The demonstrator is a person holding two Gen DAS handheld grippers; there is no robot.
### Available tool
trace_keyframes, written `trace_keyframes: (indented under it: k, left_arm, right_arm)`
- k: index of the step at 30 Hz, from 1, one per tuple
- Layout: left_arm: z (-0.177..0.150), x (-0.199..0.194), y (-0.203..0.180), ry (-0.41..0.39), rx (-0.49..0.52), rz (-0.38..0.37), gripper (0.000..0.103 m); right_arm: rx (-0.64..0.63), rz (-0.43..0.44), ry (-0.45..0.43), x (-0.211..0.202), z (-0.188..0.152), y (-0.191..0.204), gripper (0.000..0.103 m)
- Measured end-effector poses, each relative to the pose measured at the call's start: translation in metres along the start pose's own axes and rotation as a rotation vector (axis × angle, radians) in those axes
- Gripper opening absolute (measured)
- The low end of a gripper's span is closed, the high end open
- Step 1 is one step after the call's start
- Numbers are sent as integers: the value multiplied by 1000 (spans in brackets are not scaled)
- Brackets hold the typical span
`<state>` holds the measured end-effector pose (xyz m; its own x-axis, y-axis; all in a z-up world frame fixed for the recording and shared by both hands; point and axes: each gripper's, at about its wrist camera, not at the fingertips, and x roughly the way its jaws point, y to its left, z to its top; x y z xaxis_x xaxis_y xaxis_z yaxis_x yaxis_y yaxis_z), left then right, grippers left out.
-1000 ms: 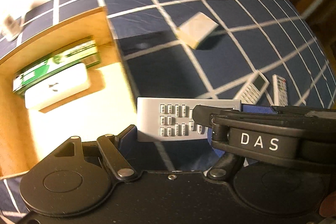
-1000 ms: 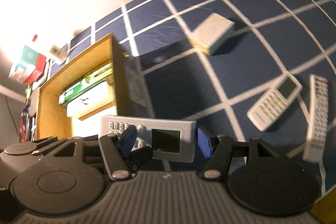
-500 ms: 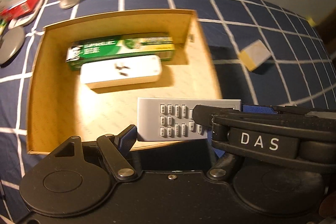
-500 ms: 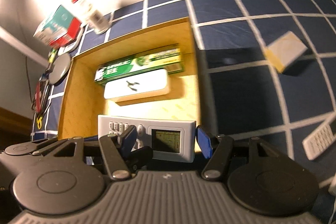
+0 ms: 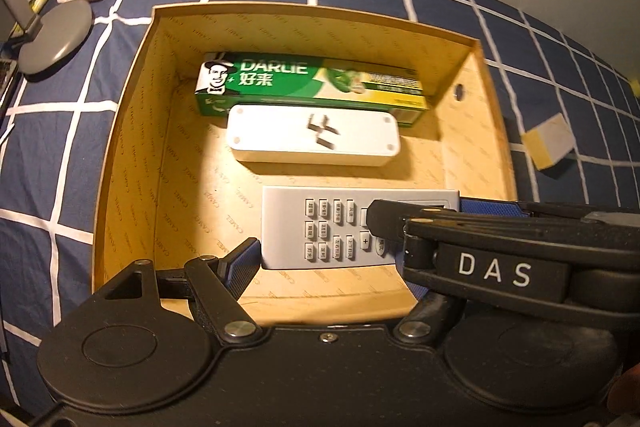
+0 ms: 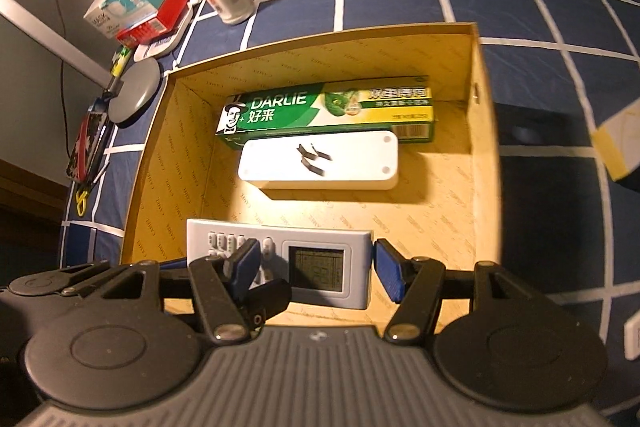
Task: Organize objects
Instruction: 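Lower the remote into the box beside the white plate and open both grippers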
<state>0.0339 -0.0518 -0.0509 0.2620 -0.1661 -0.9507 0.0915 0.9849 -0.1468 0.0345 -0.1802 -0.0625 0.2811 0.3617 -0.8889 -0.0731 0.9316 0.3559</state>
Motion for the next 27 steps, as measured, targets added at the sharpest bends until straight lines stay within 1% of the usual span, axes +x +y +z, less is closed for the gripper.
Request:
trace_keyframes:
  k: [7, 16, 27]
  left_arm:
    - [16, 32, 17, 57, -15, 0, 72]
    - [35, 74, 27, 139, -7, -16, 72]
    - [45, 111, 36, 207, -25, -45, 72]
  right_arm:
    - [11, 0, 57, 38, 16, -2, 61]
    - [49, -15, 126, 81, 32, -15, 61]
    - [66, -43, 190, 115, 43, -27, 61]
